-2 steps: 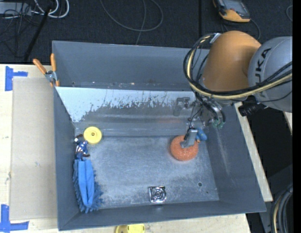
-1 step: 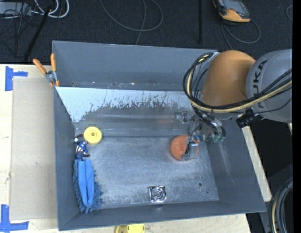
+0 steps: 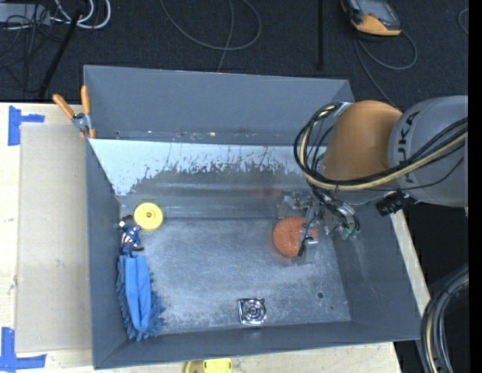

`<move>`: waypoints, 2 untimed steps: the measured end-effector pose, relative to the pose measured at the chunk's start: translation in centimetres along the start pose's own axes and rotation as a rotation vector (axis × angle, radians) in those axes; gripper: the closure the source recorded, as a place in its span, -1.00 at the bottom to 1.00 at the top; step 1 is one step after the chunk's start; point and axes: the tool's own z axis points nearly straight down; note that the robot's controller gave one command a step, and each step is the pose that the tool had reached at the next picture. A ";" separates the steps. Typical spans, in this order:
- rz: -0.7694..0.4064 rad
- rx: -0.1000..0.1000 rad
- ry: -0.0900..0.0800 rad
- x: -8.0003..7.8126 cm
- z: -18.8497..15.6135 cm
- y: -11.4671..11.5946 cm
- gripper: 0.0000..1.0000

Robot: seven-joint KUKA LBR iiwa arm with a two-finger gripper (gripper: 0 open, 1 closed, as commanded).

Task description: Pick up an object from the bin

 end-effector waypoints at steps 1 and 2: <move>0.168 0.000 0.000 -0.8 2.6 -0.1 1.00; 0.168 0.000 0.000 -0.8 2.6 -0.1 1.00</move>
Offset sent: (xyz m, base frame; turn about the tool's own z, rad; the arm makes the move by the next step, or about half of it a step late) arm 0.0000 0.0000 0.0000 0.0000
